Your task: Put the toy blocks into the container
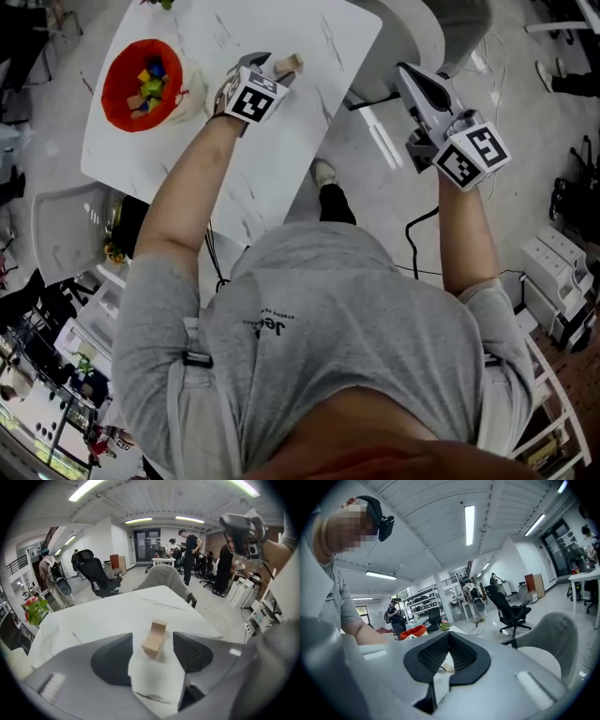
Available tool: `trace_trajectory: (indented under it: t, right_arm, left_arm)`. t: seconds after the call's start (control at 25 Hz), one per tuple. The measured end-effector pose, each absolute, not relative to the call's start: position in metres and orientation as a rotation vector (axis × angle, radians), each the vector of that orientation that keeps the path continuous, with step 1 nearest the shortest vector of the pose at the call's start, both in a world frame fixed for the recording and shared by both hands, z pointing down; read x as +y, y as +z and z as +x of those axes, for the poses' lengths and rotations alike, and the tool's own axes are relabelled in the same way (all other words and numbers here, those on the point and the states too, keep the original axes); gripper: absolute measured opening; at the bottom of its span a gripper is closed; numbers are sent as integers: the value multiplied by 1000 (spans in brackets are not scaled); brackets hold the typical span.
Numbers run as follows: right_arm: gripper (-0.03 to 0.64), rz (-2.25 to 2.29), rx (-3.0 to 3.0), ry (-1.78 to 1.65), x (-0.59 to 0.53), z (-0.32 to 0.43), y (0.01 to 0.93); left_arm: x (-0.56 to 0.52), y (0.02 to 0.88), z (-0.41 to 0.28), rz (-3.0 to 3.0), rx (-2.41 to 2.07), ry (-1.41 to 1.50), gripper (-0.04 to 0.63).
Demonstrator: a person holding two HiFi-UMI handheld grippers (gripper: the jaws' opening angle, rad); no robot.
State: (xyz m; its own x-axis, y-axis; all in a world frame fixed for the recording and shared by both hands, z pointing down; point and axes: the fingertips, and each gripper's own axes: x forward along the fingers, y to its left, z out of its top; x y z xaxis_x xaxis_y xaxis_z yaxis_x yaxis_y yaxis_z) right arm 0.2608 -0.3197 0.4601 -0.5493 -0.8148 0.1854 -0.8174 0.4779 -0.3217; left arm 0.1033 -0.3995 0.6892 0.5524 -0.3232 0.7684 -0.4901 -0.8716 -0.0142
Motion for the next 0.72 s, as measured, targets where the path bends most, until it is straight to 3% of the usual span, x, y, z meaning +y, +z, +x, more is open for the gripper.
trace_trajectory:
  t: [0.32,0.4,0.72]
  right_arm:
    - [3,1530,-2668,614,-314,287,474]
    - [3,1538,-2665,612,-314,291,475]
    - [3,1536,-2672,578,-312,284,465]
  left_arm:
    - [-407,729,112,2473,-677,1222,306]
    - [-410,729,109,2467,-693,1195,207]
    - [-395,689,128,2534,-668,1063,206]
